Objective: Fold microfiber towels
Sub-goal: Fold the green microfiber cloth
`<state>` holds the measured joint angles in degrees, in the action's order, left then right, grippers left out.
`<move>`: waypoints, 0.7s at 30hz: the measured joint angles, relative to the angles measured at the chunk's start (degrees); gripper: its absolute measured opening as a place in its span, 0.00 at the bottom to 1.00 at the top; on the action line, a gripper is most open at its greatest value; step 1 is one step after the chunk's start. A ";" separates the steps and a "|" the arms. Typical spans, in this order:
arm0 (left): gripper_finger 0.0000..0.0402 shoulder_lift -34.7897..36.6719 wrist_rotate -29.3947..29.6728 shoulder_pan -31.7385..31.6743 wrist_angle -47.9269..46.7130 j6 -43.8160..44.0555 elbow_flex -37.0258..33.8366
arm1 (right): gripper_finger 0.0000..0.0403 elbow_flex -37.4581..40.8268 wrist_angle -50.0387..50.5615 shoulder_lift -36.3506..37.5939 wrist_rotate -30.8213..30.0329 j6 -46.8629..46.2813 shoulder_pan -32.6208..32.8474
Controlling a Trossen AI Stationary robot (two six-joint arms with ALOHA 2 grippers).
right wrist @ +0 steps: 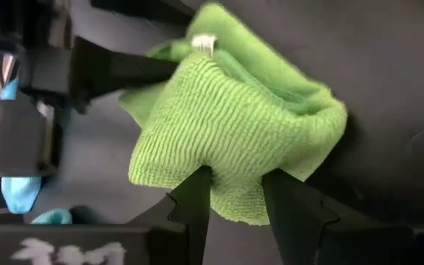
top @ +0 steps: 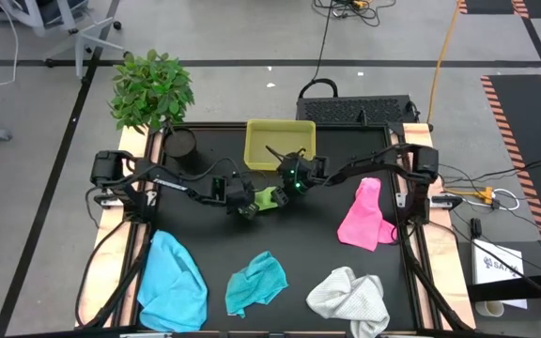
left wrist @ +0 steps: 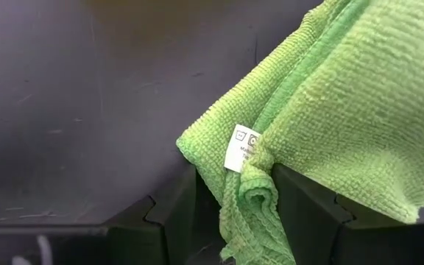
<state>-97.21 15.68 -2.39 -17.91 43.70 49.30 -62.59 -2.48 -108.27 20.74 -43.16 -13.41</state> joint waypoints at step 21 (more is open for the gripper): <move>0.45 -0.02 -0.46 0.17 -1.49 -0.39 0.04 | 0.26 -0.04 -0.34 8.34 5.97 2.58 1.51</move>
<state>-97.23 15.22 -2.22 -19.40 43.31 49.34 -62.63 -2.83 -99.94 26.71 -40.59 -11.90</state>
